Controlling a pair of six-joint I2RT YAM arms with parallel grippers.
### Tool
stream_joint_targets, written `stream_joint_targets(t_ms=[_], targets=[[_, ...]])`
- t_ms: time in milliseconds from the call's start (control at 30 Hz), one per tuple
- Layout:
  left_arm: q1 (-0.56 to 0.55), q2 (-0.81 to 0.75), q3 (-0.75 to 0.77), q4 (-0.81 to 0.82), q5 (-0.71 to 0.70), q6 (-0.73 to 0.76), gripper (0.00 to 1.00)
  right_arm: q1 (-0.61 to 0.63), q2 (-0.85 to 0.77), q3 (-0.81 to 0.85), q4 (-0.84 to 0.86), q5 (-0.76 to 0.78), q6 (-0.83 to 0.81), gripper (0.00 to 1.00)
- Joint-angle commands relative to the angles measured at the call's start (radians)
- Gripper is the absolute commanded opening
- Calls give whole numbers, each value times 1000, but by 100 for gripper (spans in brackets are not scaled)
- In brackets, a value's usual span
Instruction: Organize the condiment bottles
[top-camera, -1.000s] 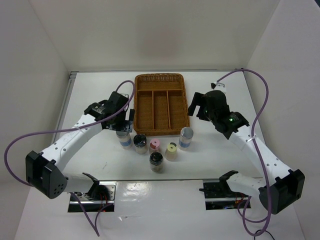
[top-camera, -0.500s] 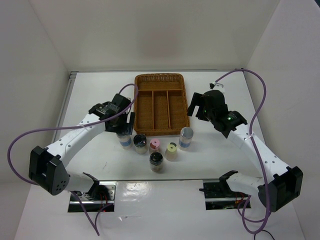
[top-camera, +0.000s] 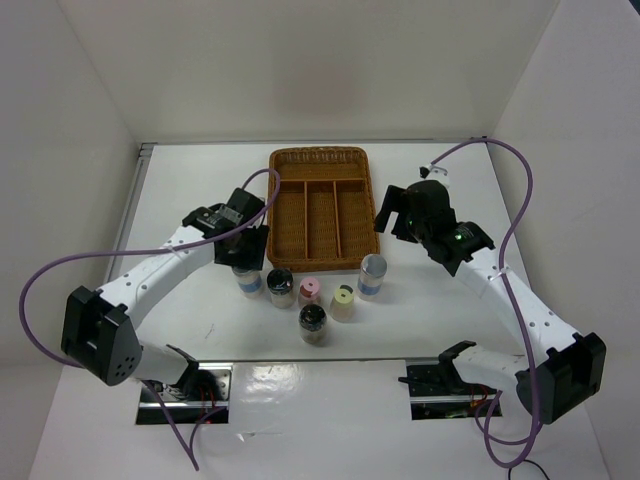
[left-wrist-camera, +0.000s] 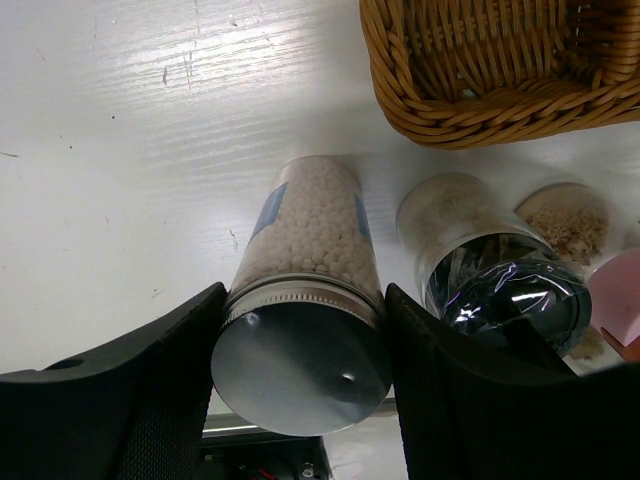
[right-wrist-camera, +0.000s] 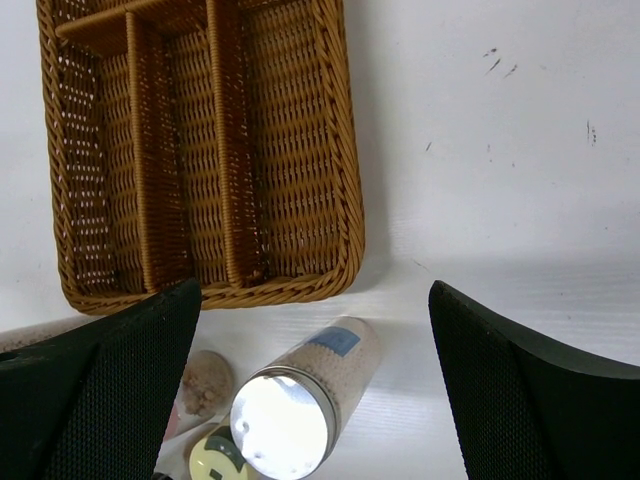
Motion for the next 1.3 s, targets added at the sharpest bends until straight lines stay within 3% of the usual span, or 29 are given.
stream_joint_targets(t_ms=[0,133,400,700,1267], targets=[[-3,4,17,-2,3,-17,50,8,3,5,-8,11,7,98],[-3,4,91,-20,-46,-26,45,8,12,5,-8,11,-2,98],[46,82,422,-65,-134,31,43,8,76,36,-1,11,-30,98],[66,294,744,-7,-61,109,43,8,76,64,-21,11,-97,98],[66,572,925,124,24,160,43,-1,-19,-19,-1,-135,-79,98]])
